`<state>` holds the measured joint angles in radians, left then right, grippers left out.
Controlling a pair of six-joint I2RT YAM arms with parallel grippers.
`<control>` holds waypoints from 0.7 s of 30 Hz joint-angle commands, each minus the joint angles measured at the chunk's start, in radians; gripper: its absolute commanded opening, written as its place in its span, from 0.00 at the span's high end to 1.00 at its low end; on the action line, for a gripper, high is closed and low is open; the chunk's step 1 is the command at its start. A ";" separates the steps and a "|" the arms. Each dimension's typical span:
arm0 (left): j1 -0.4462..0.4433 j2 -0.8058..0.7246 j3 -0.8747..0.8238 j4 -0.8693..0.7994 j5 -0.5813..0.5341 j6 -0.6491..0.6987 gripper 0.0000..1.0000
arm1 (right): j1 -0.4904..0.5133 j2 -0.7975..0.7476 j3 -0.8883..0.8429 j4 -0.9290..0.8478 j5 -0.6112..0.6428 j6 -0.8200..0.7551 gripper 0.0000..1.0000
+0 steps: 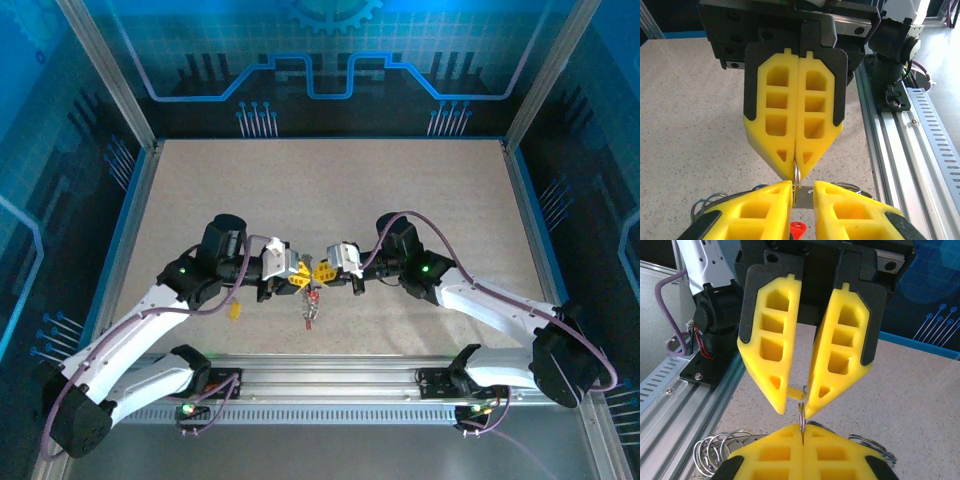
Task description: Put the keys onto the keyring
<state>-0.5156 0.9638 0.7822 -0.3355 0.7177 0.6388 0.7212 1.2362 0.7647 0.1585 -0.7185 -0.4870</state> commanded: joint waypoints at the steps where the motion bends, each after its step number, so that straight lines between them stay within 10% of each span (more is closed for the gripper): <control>1: -0.010 -0.015 -0.007 -0.004 -0.008 0.029 0.81 | 0.013 -0.027 0.033 0.047 -0.033 0.010 1.00; 13: -0.010 -0.019 -0.018 0.025 -0.022 0.025 0.72 | 0.018 -0.040 0.018 0.071 -0.051 0.025 1.00; 21: -0.011 -0.022 -0.019 0.041 0.007 0.017 0.83 | 0.018 -0.029 0.021 0.096 -0.060 0.041 1.00</control>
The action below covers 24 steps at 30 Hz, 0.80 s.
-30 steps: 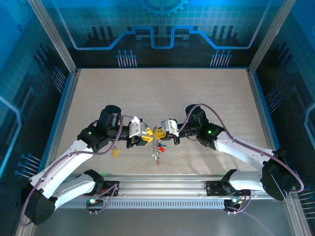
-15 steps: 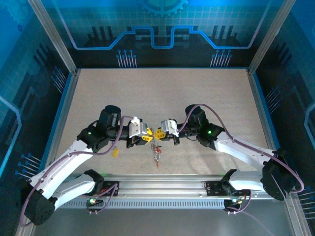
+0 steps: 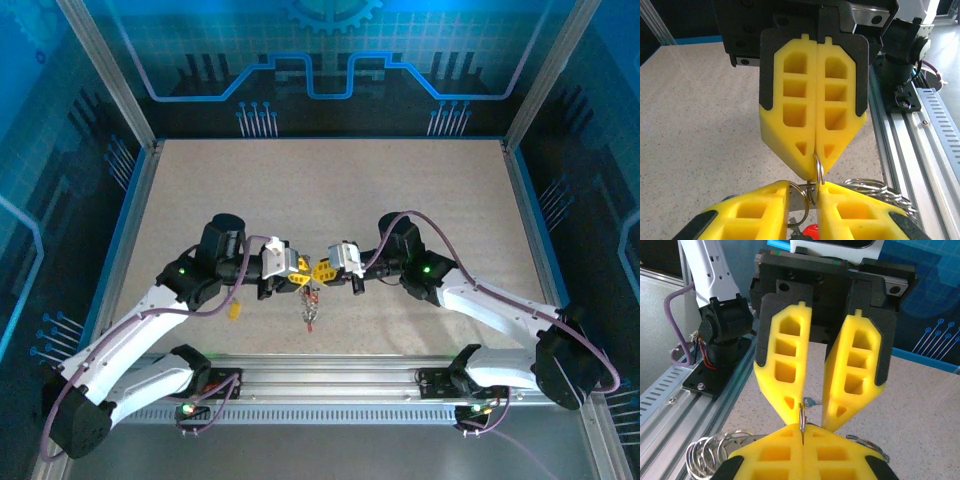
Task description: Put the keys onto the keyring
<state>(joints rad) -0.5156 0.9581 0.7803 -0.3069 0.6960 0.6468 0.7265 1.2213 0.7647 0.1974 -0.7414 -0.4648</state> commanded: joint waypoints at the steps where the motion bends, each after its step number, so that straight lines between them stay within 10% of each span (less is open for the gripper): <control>1: -0.011 -0.019 -0.016 0.013 0.030 0.009 0.86 | 0.013 -0.012 0.022 0.057 -0.040 0.018 1.00; 5: -0.011 -0.028 -0.013 -0.010 0.017 0.038 1.00 | 0.013 -0.010 0.018 0.048 -0.030 0.012 1.00; 14: -0.026 -0.099 0.009 -0.047 -0.094 0.115 1.00 | 0.026 -0.032 0.032 -0.085 0.066 -0.077 0.72; 24: -0.184 -0.023 0.065 -0.189 -0.369 0.312 1.00 | 0.103 -0.023 0.029 -0.090 0.205 -0.179 0.70</control>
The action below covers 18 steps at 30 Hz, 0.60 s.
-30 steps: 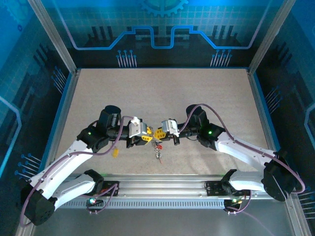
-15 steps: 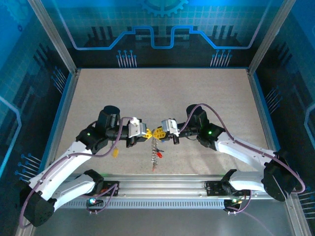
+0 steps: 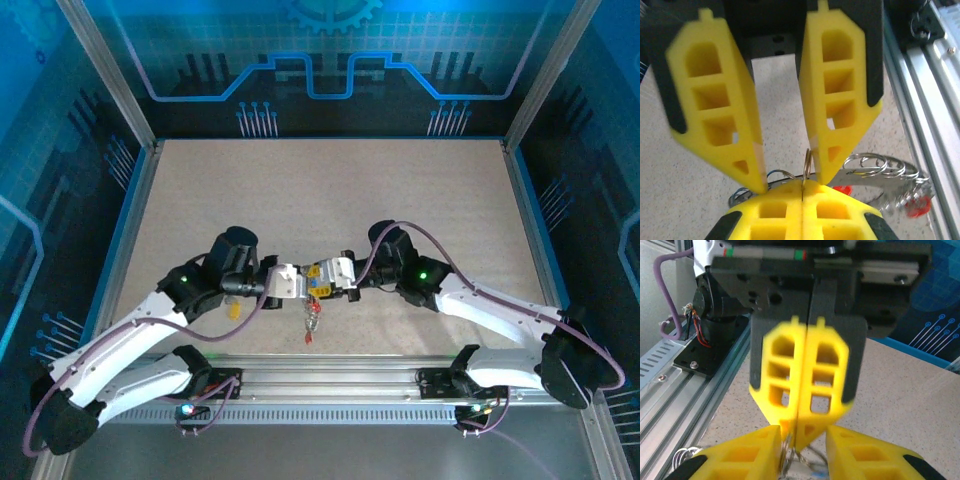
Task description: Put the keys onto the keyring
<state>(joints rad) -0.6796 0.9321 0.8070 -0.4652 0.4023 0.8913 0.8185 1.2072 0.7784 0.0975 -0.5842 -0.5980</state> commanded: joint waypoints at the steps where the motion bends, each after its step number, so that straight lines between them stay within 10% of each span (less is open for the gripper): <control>1: -0.021 0.000 0.033 -0.014 -0.074 0.065 1.00 | 0.013 -0.011 0.015 0.003 0.052 -0.055 0.70; 18: -0.020 -0.029 -0.004 0.105 -0.069 -0.013 1.00 | 0.015 -0.049 -0.052 0.020 0.131 -0.073 0.72</control>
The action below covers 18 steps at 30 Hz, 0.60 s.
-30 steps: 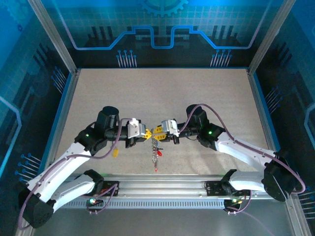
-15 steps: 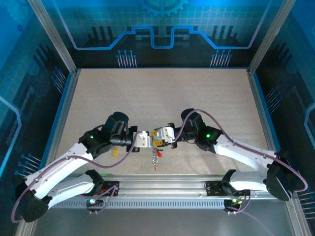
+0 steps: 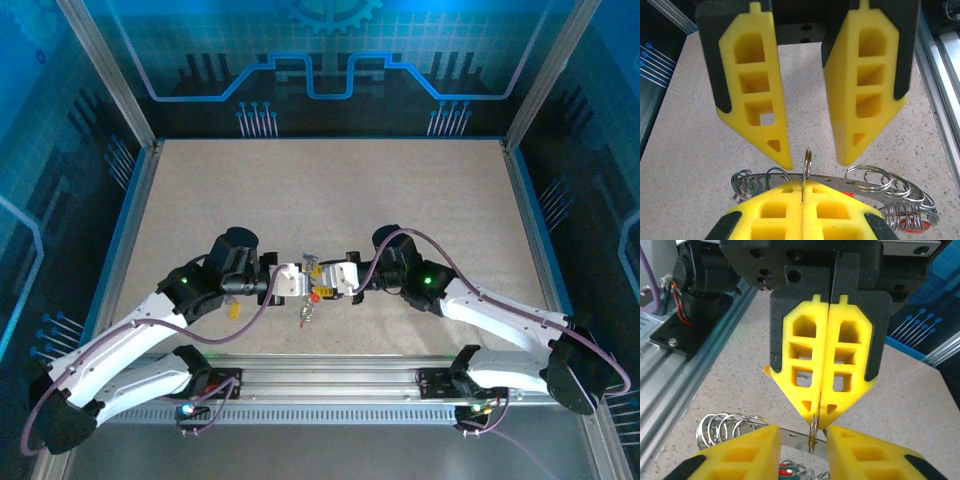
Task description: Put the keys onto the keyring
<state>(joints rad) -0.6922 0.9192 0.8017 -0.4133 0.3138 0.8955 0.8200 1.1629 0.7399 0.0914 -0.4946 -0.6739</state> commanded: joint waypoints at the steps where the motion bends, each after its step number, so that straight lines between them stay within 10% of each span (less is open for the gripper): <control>1: -0.005 -0.016 0.003 0.052 0.019 -0.022 1.00 | 0.016 -0.005 -0.019 0.043 0.051 0.010 0.73; 18: -0.004 -0.006 0.009 0.097 0.044 -0.096 1.00 | 0.027 -0.034 -0.079 0.150 0.129 0.035 0.96</control>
<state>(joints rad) -0.6922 0.9195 0.8013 -0.3782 0.3145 0.8322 0.8314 1.1477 0.6777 0.2020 -0.3897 -0.6518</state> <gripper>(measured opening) 0.052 0.059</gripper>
